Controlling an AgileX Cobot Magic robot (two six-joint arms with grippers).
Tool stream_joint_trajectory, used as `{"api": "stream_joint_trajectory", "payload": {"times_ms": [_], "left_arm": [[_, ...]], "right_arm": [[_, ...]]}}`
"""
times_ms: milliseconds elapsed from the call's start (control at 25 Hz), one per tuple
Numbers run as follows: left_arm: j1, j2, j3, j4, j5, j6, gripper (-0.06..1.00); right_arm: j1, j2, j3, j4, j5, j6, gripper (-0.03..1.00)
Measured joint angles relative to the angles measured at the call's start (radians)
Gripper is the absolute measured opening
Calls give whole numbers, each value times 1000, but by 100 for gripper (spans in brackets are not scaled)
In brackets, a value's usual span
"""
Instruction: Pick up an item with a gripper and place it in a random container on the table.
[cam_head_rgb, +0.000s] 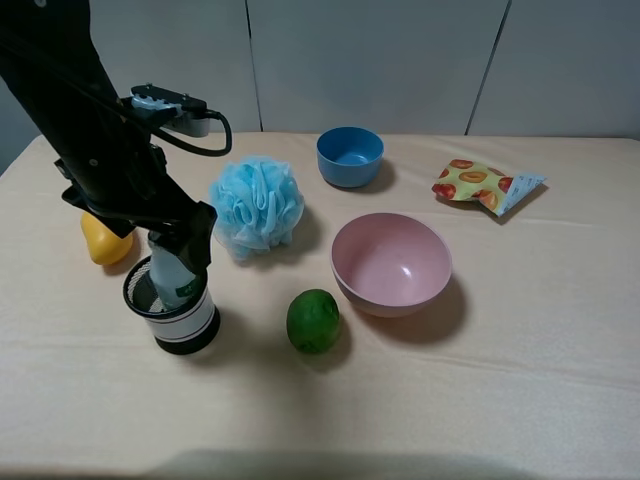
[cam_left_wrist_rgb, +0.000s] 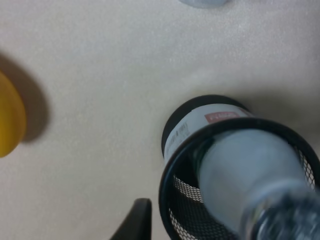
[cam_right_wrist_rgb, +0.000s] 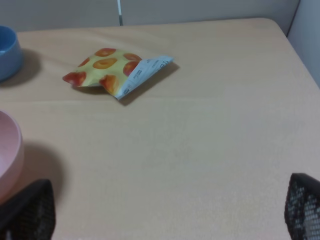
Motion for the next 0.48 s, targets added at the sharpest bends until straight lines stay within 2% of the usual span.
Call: {"api": "stream_joint_trajectory", "payload": {"times_ms": [480], "left_arm": [[0, -4, 0, -1, 0, 0, 98]], "right_arm": [[0, 0, 0, 0, 0, 0, 69]]}}
